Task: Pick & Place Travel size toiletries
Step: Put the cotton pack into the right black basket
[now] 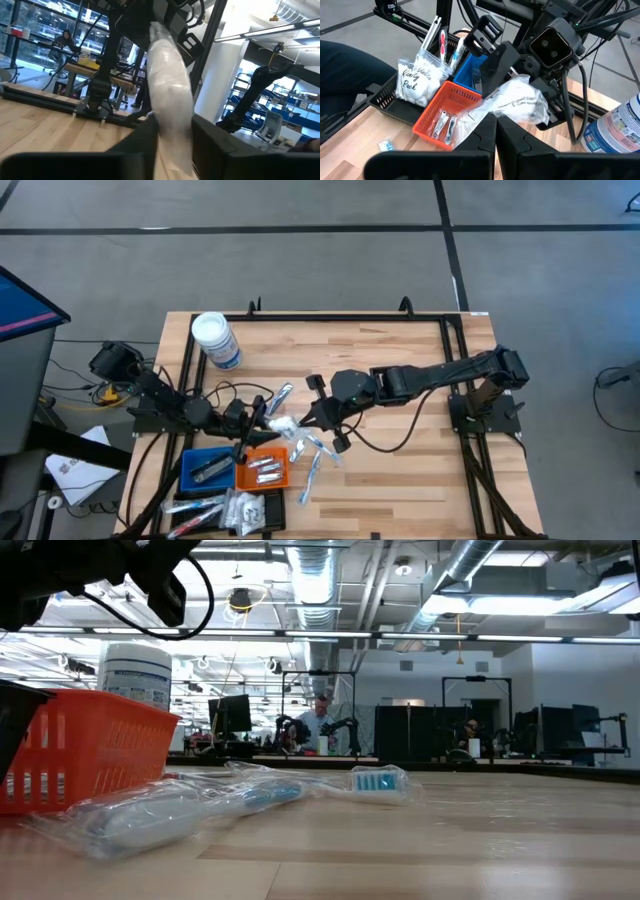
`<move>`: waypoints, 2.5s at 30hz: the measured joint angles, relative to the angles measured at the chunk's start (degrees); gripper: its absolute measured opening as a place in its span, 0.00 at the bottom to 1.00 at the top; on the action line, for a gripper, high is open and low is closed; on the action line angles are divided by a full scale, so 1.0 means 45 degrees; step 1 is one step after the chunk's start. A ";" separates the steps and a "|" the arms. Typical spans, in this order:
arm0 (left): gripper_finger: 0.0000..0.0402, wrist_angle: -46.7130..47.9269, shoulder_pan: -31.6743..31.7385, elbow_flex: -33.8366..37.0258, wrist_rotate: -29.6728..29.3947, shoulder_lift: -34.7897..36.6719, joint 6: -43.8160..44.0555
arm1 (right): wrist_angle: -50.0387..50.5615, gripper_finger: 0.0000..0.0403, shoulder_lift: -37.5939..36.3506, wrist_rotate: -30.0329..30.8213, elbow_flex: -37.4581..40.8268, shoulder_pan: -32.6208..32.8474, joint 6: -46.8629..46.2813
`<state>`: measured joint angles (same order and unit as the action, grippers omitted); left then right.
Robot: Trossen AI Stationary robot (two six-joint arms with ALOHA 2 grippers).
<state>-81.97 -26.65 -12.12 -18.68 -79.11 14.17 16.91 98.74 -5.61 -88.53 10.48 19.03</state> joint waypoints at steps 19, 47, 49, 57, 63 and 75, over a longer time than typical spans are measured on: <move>0.01 0.0418 -0.1303 -0.0070 -0.0661 0.0000 0.4681 | 0.1669 0.45 -0.0262 -0.0029 -0.0029 0.0104 -0.0840; 0.00 2.2321 -0.5260 -1.0520 0.0754 -0.0711 2.3601 | 0.5043 0.64 -0.1539 -0.0068 0.0597 -0.2248 -0.1907; 0.00 2.2385 -0.5270 -1.0684 0.1137 -0.0949 2.3941 | 0.4463 0.64 -0.1720 -0.0072 0.0659 -0.2398 -0.1900; 0.00 2.3385 -0.5251 -1.1031 0.1596 -0.1137 2.4204 | 0.2360 0.64 -0.3188 -0.0083 0.1793 -0.2579 -0.1074; 0.00 2.4123 -0.5176 -1.0985 0.2111 -0.1132 2.4713 | 0.0988 0.64 -0.3728 -0.0097 0.2419 -0.2843 -0.0581; 0.01 2.3257 -0.4541 -0.9850 0.3030 -0.1137 2.4339 | 0.0464 0.64 -0.3585 -0.0092 0.2404 -0.3573 -0.0431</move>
<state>22.68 -47.09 -56.45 -5.04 -84.23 123.70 19.00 82.61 -6.02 -77.71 -5.60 17.09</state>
